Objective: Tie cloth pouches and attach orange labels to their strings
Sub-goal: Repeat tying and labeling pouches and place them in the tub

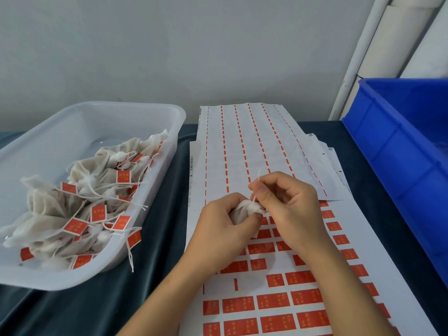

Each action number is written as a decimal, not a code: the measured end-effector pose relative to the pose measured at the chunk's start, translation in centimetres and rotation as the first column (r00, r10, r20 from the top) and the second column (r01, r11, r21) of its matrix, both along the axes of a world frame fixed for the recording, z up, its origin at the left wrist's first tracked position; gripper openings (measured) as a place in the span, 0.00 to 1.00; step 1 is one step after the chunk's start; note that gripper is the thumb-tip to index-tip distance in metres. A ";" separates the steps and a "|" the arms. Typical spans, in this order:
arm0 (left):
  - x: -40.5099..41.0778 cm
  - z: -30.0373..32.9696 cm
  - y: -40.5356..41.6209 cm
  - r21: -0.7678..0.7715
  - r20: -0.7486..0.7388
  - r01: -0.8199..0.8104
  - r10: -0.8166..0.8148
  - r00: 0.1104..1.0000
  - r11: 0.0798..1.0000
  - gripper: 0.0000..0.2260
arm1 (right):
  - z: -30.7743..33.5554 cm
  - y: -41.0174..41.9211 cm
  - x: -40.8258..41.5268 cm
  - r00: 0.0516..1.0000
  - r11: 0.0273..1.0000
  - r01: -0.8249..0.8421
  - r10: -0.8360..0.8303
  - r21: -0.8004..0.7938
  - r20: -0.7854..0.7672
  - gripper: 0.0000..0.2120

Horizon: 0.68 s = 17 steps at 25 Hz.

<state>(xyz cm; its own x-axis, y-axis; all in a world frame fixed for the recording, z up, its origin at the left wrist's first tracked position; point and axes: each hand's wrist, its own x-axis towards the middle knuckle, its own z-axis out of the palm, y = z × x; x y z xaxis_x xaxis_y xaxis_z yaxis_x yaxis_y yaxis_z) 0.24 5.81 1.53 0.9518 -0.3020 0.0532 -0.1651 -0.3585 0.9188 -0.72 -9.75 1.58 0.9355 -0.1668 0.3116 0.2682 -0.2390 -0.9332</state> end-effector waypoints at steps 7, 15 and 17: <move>-0.4 -0.3 -0.5 -0.013 0.072 -0.125 0.125 0.989 0.992 0.09 | -0.1 0.5 0.0 1.000 1.000 -0.006 0.007 0.007 -0.017 0.09; -0.6 -0.2 -0.8 0.005 0.103 -0.140 0.139 0.985 0.990 0.11 | -0.2 0.6 0.1 0.998 0.999 0.038 -0.036 0.027 -0.056 0.10; -0.7 -0.1 -0.8 0.019 0.131 -0.122 0.118 0.984 0.992 0.10 | -0.3 0.4 0.2 0.994 0.995 0.055 -0.047 0.087 -0.096 0.06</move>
